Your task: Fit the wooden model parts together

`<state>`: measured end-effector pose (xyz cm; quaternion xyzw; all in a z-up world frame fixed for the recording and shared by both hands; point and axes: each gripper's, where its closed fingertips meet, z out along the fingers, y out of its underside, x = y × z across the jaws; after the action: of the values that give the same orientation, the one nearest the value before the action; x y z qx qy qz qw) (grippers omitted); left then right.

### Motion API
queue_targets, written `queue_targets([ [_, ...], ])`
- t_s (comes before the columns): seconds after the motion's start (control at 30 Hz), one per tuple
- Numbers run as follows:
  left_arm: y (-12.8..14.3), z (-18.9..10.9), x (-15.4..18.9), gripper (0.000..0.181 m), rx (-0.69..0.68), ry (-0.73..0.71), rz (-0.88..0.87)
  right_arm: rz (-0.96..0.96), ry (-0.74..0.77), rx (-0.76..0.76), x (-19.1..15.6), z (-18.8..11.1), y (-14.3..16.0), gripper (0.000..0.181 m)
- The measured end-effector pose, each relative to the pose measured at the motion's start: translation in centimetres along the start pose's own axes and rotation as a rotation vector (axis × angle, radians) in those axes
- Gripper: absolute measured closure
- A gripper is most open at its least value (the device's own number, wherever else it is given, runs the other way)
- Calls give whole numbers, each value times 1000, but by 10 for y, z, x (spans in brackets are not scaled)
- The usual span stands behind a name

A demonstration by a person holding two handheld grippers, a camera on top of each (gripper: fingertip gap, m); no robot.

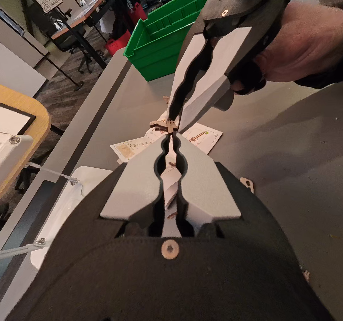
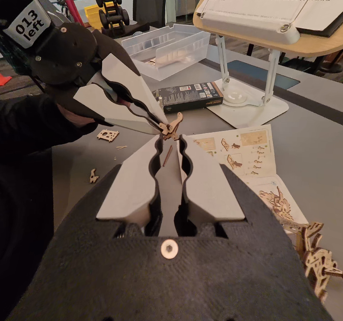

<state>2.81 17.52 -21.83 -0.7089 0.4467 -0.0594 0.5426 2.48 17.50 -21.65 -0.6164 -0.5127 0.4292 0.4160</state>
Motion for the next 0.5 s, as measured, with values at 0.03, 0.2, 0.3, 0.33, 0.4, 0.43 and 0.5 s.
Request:
queue_targets([
  [0.03, 1, -1, 0, 180, -2, -8, 8, 17, -5, -2, -1, 1, 0, 167],
  [0.2, 8, -3, -1, 181, -35, -50, 82, 104, -46, -30, -3, 7, 3, 167],
  [0.3, 8, -4, 0, 181, -15, -22, 36, 84, -54, -44, -4, 9, 5, 167],
  [0.33, 10, -4, 1, 180, -8, -4, 17, 71, -50, -52, -4, 9, 5, 167],
  [0.4, 15, -5, 3, 180, -2, 24, 3, 32, -34, -82, -5, 11, 8, 167],
  [0.43, 17, -6, 5, 180, 5, 42, -15, 27, -33, -95, -6, 13, 9, 167],
  [0.5, 26, -7, 6, 180, -11, 64, -46, 19, -33, -121, -8, 17, 14, 167],
])
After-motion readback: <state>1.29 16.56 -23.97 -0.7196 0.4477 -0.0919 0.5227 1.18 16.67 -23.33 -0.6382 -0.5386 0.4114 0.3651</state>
